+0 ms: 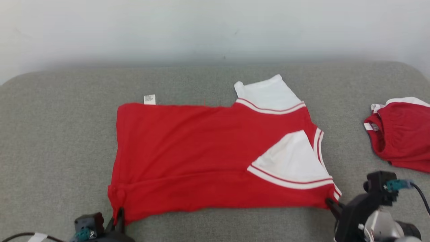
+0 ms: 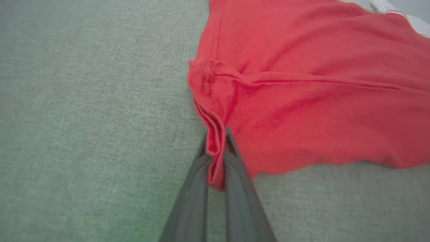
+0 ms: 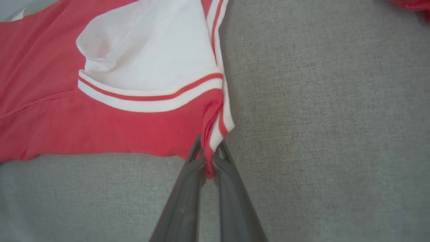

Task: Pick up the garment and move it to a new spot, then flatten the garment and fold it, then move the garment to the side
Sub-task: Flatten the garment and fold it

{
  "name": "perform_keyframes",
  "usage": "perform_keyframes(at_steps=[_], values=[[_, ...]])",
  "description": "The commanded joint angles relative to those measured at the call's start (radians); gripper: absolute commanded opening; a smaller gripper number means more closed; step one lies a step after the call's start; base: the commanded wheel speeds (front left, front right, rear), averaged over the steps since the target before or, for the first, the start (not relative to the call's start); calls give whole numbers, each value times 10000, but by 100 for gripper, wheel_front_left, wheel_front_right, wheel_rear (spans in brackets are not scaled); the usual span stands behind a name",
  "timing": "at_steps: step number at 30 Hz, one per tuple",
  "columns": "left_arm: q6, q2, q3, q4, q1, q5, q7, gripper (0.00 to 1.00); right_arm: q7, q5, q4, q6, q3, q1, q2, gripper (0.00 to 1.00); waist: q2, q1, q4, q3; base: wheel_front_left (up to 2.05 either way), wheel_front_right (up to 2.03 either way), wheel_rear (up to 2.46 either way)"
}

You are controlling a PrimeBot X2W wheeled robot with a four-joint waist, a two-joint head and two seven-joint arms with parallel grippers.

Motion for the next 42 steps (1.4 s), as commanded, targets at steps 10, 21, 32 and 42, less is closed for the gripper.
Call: perform_keyframes(at_steps=[10,21,32,42], values=[[542,504,9,-1743,1744,-36,447,0,816,556,-1948,23,-340,2312,-4,0,-1,-1,-178,-318,0,0,0],[1230,667,-61,-3072,3269,-155,1126,0,673,760,-1622,23,40,3171,-5,0,-1,-1,-314,-566,0,0,0],[1786,973,288,-3622,3722,-272,1381,100,668,332,-1706,23,-67,2893,-2,100,-1,-1,-304,-556,0,0,0],[1934,1801,538,-5043,2405,61,2106,100,767,-425,-3131,23,-294,1382,1,100,-1,-1,-271,-11,0,0,0]])
